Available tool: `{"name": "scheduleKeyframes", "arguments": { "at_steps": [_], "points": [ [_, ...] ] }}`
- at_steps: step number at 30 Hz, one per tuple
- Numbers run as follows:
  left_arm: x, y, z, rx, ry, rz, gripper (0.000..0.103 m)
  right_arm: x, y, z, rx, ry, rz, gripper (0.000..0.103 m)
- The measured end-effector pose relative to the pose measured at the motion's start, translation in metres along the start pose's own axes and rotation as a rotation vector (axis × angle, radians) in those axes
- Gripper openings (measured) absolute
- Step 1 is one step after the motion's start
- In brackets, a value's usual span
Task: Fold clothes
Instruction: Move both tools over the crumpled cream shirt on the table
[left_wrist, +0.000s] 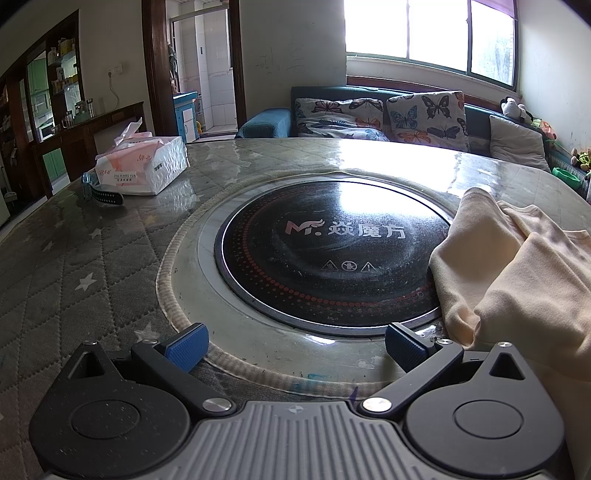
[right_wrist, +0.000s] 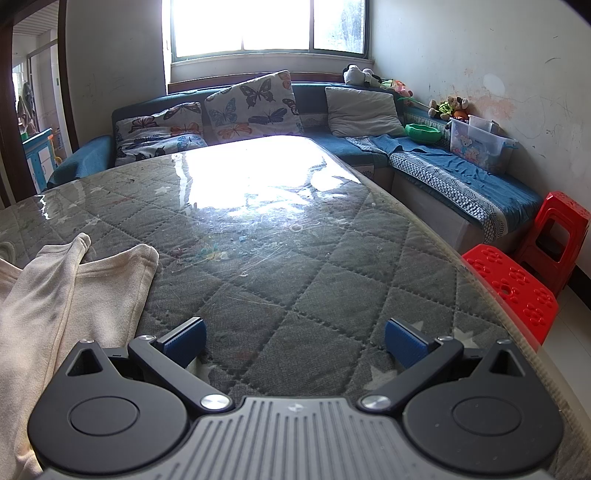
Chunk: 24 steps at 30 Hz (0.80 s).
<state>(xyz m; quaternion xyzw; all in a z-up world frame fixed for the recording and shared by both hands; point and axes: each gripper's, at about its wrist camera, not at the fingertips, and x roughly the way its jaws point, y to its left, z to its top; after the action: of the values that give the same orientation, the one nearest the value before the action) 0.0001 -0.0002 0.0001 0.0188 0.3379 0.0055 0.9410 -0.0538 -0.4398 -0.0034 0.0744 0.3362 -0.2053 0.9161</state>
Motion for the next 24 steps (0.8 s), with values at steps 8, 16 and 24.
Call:
{"name": "scheduleKeyframes", "arguments": {
  "at_steps": [8, 16, 24],
  "points": [
    [0.003, -0.001, 0.003, -0.003, 0.008, 0.003, 0.103, -0.001, 0.013, 0.004, -0.017, 0.005, 0.000, 0.103],
    [-0.010, -0.013, 0.001, 0.004, 0.020, 0.002, 0.103, -0.028, 0.006, -0.006, -0.052, 0.001, 0.067, 0.103],
    [-0.037, -0.028, -0.001, 0.013, -0.006, -0.039, 0.103, -0.068, 0.004, -0.021, -0.096, -0.032, 0.160, 0.103]
  ]
}}
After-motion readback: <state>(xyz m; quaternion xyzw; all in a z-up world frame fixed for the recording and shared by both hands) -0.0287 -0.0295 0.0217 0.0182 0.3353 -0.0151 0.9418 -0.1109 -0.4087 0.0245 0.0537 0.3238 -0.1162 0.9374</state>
